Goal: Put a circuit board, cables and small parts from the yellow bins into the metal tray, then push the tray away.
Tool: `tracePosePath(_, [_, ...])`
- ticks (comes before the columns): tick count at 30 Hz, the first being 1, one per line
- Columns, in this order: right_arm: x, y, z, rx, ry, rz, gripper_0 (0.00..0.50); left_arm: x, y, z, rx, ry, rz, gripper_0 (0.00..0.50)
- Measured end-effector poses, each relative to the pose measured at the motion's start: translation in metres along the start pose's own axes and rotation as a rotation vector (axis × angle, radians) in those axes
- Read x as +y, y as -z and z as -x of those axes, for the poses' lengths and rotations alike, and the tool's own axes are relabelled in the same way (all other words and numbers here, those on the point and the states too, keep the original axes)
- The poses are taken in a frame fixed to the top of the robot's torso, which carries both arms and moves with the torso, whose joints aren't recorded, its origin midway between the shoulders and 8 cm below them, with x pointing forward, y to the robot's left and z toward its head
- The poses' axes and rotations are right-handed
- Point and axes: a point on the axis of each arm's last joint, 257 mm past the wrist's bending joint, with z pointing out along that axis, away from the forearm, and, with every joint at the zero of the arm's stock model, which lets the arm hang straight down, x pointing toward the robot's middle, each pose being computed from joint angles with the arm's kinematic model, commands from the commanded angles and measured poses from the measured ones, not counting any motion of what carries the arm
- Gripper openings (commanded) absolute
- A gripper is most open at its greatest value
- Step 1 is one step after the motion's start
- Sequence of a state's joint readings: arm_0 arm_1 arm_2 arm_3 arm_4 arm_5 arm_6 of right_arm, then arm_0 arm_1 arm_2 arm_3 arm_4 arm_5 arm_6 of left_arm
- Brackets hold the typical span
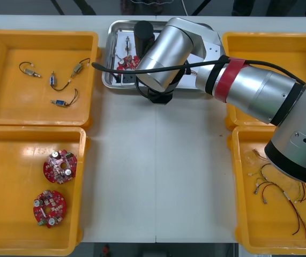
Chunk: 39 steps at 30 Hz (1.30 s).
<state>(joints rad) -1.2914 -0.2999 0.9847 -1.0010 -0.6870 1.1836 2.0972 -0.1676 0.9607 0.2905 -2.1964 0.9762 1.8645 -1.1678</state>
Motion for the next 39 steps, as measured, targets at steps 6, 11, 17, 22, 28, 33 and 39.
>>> tracePosePath(6, [0.008, 0.010, -0.008, 0.036, -0.001, 0.054, 0.500, 0.000, 0.000, 0.000, 0.000, 0.000, 0.000, 0.500])
tracePosePath(11, [0.016, 0.031, -0.001, 0.047, 0.013, 0.091, 0.500, 0.000, 0.000, 0.000, 0.000, 0.000, 0.000, 0.500])
tracePosePath(17, [0.026, 0.062, 0.005, 0.051, 0.025, 0.137, 0.500, 0.000, 0.000, 0.000, 0.000, 0.000, 0.000, 0.500])
tracePosePath(22, [0.036, 0.088, 0.004, 0.050, 0.003, 0.158, 0.500, 0.000, 0.000, 0.000, 0.000, 0.000, 0.000, 0.500])
tracePosePath(28, [0.048, 0.113, -0.014, 0.104, -0.183, 0.151, 0.500, 0.000, 0.000, 0.000, 0.000, 0.000, 0.000, 0.500])
tracePosePath(33, [0.049, 0.129, -0.018, 0.074, -0.249, 0.130, 0.500, 0.000, 0.000, 0.000, 0.000, 0.000, 0.000, 0.500])
tracePosePath(39, [0.040, 0.147, -0.016, -0.027, -0.502, 0.116, 0.500, 0.000, 0.000, 0.000, 0.000, 0.000, 0.000, 0.500])
